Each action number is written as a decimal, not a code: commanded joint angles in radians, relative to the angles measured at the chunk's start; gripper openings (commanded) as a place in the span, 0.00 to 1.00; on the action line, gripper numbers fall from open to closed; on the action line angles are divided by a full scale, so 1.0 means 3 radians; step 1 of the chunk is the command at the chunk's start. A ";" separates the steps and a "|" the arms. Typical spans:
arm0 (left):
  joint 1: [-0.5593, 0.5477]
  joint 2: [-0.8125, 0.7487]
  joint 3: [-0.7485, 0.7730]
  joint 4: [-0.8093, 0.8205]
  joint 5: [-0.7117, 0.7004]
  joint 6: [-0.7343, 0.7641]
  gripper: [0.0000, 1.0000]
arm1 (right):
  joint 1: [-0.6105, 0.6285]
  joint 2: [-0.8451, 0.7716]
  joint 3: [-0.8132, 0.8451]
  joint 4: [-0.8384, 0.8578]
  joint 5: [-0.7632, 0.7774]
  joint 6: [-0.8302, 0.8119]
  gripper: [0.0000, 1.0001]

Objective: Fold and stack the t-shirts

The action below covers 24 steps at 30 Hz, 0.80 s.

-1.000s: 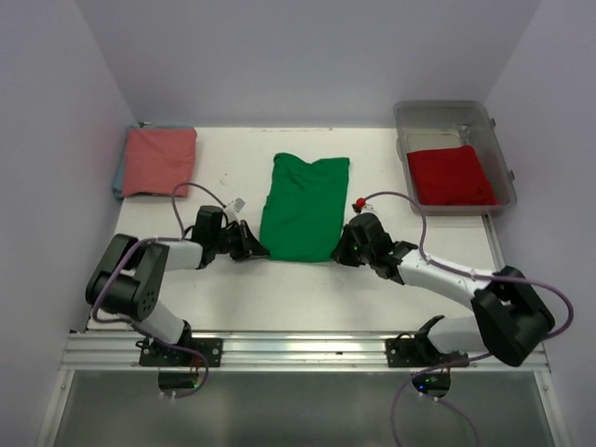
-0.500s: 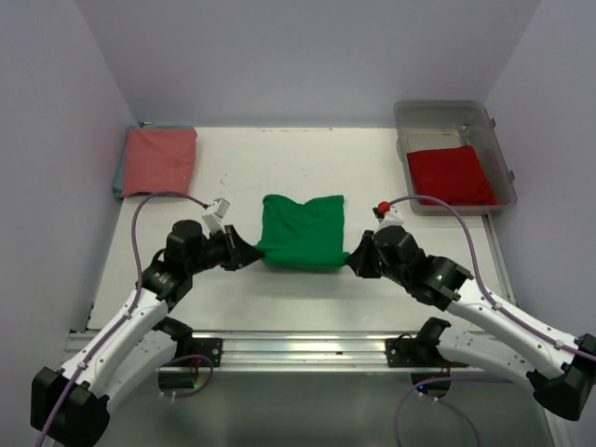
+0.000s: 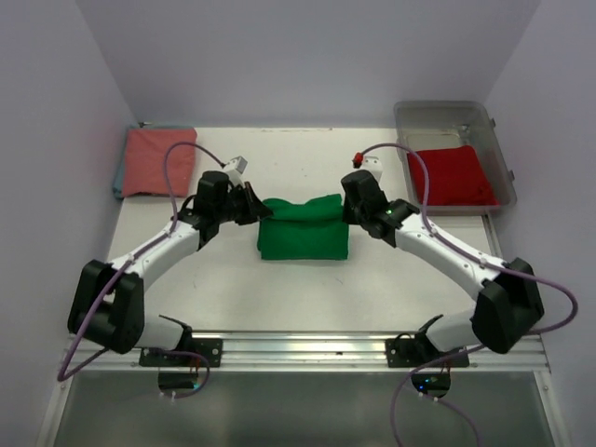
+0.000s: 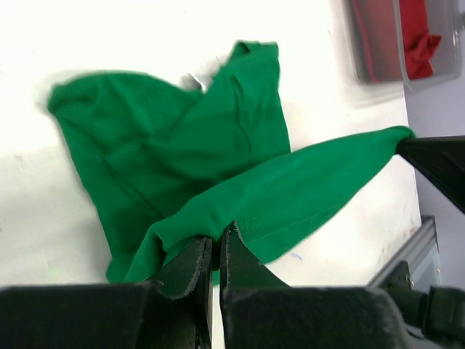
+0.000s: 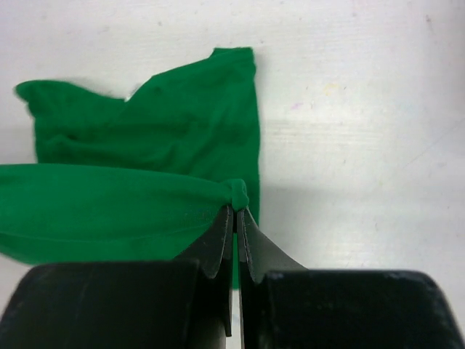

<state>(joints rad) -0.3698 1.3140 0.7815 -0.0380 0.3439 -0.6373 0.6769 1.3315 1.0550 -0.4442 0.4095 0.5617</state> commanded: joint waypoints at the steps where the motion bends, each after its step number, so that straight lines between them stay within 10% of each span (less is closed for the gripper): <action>1: 0.0194 0.0409 0.0396 0.0438 -0.0047 0.0207 0.00 | -0.0241 0.0437 0.0266 0.0376 0.0108 -0.0327 0.00; 12: 0.0639 0.1846 0.1320 0.1061 0.0346 0.0008 0.00 | -0.0748 0.2146 0.1707 0.0418 -0.0200 -0.0369 0.00; 14: 0.0706 0.2052 0.1521 0.1357 0.0499 -0.0165 0.18 | -0.0809 0.2661 0.2448 0.0214 -0.0082 -0.0293 0.00; 15: 0.0767 0.2199 0.1729 0.1582 0.0531 -0.0232 0.46 | -0.0819 0.2801 0.2678 0.0036 0.0085 -0.0247 0.00; 18: 0.0839 0.2222 0.1915 0.1784 0.0633 -0.0315 1.00 | -0.0809 0.2894 0.3038 0.0049 0.0235 -0.0236 0.61; 19: 0.0844 0.2176 0.2001 0.1722 0.0638 -0.0259 1.00 | -0.0804 0.2838 0.2958 0.0059 0.0311 -0.0236 0.89; 24: 0.0844 0.1604 0.1472 0.1651 0.0552 -0.0013 1.00 | -0.0774 0.1991 0.1900 0.0723 0.0297 -0.0343 0.99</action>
<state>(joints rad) -0.1104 1.9373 1.2934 0.3752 0.4976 -0.6941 0.4335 2.1113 1.7294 -0.3233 0.4526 0.4732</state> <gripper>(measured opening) 0.997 0.986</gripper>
